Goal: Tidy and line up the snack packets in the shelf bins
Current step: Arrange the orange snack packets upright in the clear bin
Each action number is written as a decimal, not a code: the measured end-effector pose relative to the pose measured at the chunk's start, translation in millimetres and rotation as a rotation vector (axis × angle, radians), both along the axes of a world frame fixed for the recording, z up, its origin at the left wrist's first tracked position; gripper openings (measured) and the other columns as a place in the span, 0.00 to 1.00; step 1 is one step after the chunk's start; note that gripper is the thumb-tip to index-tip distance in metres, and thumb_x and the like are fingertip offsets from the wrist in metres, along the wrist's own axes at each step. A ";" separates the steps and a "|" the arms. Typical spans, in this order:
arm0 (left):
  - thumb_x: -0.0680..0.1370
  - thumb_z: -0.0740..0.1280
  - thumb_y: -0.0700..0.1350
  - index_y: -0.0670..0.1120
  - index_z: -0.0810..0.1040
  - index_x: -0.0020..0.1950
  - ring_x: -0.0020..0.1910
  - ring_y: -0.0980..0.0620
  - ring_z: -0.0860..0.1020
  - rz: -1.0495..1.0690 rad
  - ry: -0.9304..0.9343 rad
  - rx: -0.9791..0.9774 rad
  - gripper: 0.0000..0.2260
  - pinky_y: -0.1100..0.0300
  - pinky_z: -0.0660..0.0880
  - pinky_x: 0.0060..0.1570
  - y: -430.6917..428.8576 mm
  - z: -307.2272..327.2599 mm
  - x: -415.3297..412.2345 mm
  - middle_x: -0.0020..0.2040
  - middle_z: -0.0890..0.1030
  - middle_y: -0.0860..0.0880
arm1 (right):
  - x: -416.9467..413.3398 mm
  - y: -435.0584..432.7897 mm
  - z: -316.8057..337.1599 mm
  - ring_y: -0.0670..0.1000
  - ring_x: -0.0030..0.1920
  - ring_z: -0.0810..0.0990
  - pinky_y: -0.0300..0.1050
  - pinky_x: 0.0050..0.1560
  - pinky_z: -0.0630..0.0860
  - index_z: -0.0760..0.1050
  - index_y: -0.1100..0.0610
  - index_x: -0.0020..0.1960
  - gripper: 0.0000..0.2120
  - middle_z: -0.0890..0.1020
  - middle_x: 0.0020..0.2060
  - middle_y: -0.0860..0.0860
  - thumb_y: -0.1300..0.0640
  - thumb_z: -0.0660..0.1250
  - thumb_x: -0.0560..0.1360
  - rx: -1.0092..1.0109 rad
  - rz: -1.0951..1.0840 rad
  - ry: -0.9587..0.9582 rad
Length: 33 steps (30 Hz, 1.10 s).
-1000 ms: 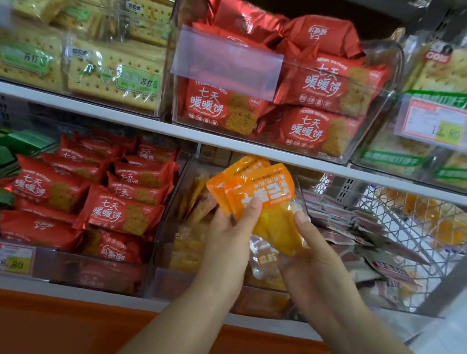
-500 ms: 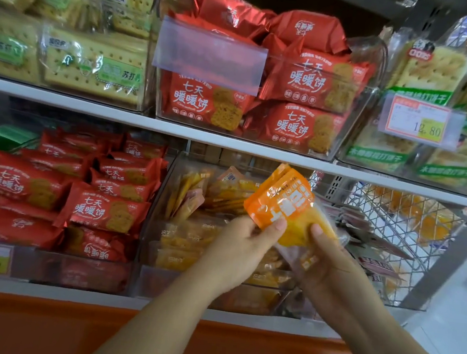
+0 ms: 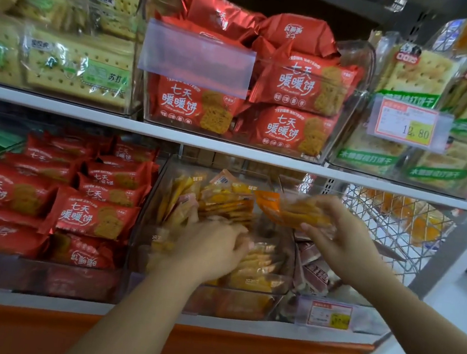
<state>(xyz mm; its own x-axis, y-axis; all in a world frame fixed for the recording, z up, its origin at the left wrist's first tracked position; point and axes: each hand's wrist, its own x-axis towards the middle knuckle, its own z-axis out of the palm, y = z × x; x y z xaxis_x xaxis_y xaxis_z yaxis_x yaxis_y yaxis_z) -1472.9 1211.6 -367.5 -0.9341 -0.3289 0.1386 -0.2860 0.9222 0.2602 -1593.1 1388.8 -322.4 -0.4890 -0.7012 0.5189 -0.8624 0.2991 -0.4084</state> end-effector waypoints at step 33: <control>0.82 0.56 0.45 0.53 0.75 0.64 0.57 0.54 0.77 0.086 -0.113 0.459 0.14 0.60 0.73 0.57 -51.4 28.2 -39.1 0.63 0.77 0.51 | -35.1 -63.5 -34.1 0.47 0.38 0.76 0.44 0.44 0.73 0.76 0.54 0.44 0.22 0.78 0.36 0.50 0.39 0.52 0.78 0.621 0.232 -0.218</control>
<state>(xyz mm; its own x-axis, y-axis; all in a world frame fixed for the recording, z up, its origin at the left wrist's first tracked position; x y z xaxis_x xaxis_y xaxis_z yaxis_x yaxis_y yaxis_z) -1512.0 1160.2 -339.4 -0.9018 -0.4090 -0.1396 -0.4060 0.6913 0.5977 -1628.2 1325.3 -356.5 -0.3380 -0.9353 -0.1051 -0.8500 0.3513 -0.3926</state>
